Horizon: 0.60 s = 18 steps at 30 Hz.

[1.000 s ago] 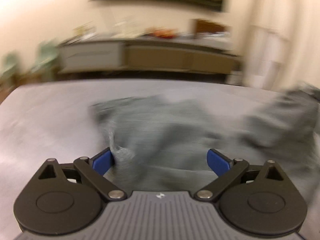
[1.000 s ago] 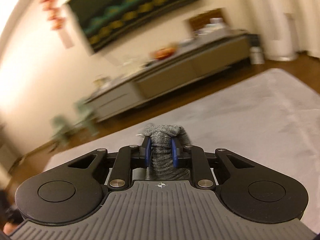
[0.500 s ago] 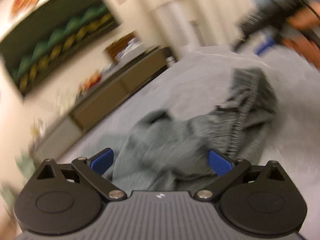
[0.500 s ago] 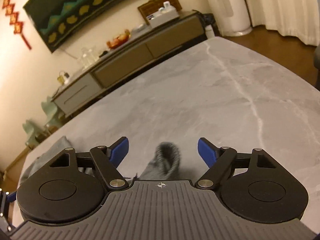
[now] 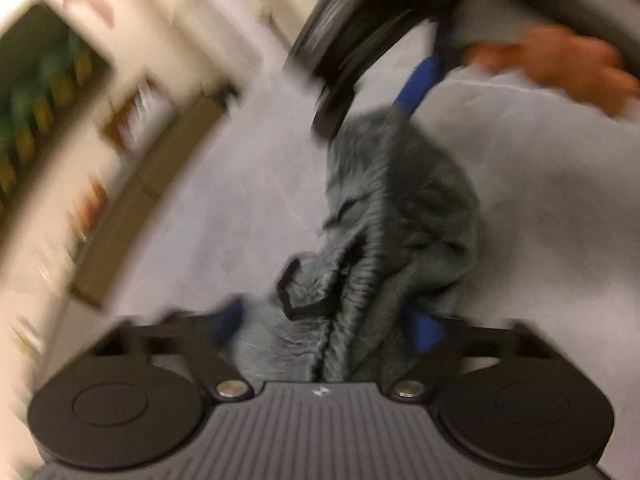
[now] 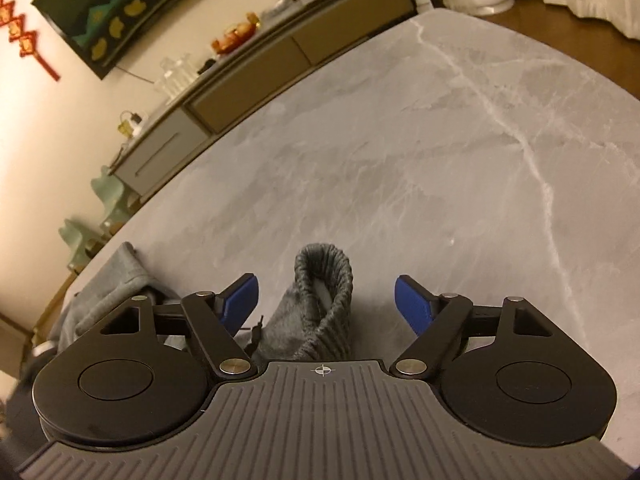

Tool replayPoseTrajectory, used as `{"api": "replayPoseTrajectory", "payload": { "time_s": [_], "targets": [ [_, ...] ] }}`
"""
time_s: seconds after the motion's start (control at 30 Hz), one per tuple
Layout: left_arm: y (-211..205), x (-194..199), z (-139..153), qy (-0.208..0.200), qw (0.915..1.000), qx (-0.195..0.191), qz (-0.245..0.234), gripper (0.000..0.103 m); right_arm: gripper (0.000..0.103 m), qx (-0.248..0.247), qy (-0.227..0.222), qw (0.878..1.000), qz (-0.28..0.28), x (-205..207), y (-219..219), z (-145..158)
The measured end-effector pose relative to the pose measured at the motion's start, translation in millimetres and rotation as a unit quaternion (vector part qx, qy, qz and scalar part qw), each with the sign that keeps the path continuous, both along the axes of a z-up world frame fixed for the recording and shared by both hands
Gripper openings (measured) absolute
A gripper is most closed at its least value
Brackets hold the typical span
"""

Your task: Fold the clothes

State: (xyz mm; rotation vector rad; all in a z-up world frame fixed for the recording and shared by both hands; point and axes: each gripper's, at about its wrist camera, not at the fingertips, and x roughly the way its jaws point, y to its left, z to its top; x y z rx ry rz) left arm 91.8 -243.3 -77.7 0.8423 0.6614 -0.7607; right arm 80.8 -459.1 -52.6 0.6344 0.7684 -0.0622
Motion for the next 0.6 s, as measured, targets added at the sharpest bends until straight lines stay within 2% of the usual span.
{"api": "replayPoseTrajectory", "payload": {
  "time_s": [0.03,0.07,0.13,0.27,0.33,0.37,0.43,0.5,0.57,0.6],
  "targets": [
    [3,15,3,0.047,0.9984,-0.022,0.022,0.016,0.08,0.003,-0.004,1.0,-0.001,-2,-2,0],
    [10,22,10,0.067,0.9959,-0.047,0.039,0.015,0.08,0.011,-0.008,1.0,-0.003,-5,-6,1],
    [33,20,33,0.063,0.9929,-0.089,0.047,0.013,0.08,0.032,-0.018,0.999,-0.01,-11,-16,2],
    [116,-35,98,-0.02,0.991,-0.133,0.002,0.013,0.08,0.088,-0.041,0.995,-0.011,-20,-29,6],
    [176,-67,127,-0.071,0.9898,-0.123,-0.009,0.013,0.081,0.092,-0.048,0.995,0.006,-20,-23,9],
    [207,-76,136,-0.09,0.9905,-0.103,0.008,0.013,0.081,0.085,-0.048,0.995,0.018,-18,-16,11],
    [268,-79,145,-0.11,0.9887,-0.052,0.087,0.015,0.083,0.061,-0.045,0.996,0.045,-13,2,16],
    [335,-68,147,-0.103,0.9732,-0.025,0.204,0.015,0.083,0.034,-0.04,0.996,0.078,-5,29,20],
    [380,-64,142,-0.081,0.9596,-0.014,0.269,0.02,0.084,0.015,-0.033,0.993,0.112,7,61,20],
    [396,-66,136,-0.071,0.9564,-0.013,0.283,0.025,0.084,0.008,-0.029,0.991,0.127,12,77,19]
  ]
}}
